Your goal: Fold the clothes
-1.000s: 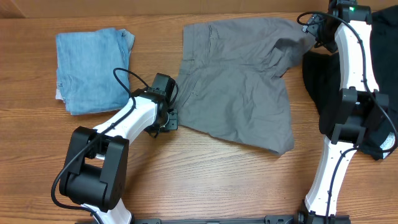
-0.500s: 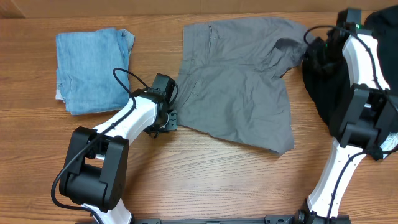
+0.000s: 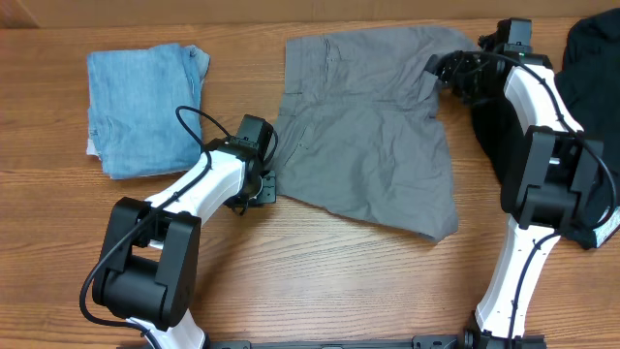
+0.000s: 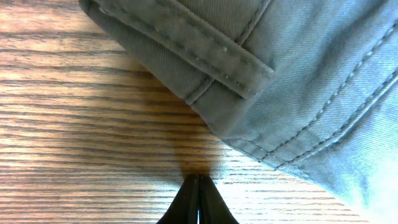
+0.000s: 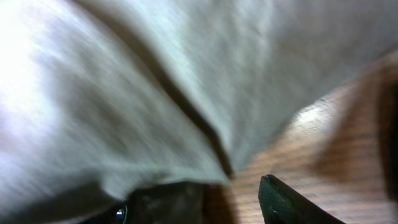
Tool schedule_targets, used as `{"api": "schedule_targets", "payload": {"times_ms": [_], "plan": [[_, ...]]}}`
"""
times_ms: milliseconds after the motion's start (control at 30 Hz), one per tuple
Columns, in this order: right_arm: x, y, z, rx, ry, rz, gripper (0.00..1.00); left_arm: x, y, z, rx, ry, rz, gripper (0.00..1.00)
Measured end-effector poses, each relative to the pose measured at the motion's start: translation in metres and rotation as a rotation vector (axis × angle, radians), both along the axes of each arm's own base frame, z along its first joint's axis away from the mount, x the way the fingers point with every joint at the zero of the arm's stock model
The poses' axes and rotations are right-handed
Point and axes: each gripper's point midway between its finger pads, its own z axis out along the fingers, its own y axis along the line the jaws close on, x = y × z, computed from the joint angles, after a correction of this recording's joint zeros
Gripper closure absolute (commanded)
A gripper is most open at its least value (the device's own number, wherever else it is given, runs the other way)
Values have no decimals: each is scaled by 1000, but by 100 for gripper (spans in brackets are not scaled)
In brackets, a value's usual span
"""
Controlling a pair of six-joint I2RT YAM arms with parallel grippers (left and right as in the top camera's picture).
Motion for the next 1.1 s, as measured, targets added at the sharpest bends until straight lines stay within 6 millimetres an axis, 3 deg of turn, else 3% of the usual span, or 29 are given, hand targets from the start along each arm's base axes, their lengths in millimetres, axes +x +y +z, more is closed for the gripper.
{"api": "schedule_targets", "payload": {"times_ms": [200, 267, 433, 500, 600, 700, 800, 1000, 1100], "plan": [[14, -2, 10, 41, -42, -60, 36, 0, 0, 0, 0, 1, 0, 96], [19, -6, 18, 45, -59, -72, 32, 0, 0, 0, 0, 1, 0, 96], [54, -21, 80, 22, -238, -82, 26, 0, 0, 0, 0, 0, 0, 96], [59, -21, 88, 25, -272, -76, 26, 0, 0, 0, 0, 0, 0, 96], [59, -15, 91, 56, -284, -46, 31, 0, 0, 0, 0, 0, 0, 96], [45, -15, 87, 66, -206, -45, 35, 0, 0, 0, 0, 1, 0, 96], [23, -30, 76, 28, -78, -93, 51, 0, 0, 0, 0, 0, 0, 96], [-11, -50, 53, -92, 70, -77, 96, 0, 0, 0, 1, 0, 0, 96], [-14, -46, 45, -131, 82, -40, 96, 0, 0, 0, 1, 0, 0, 96]]}}
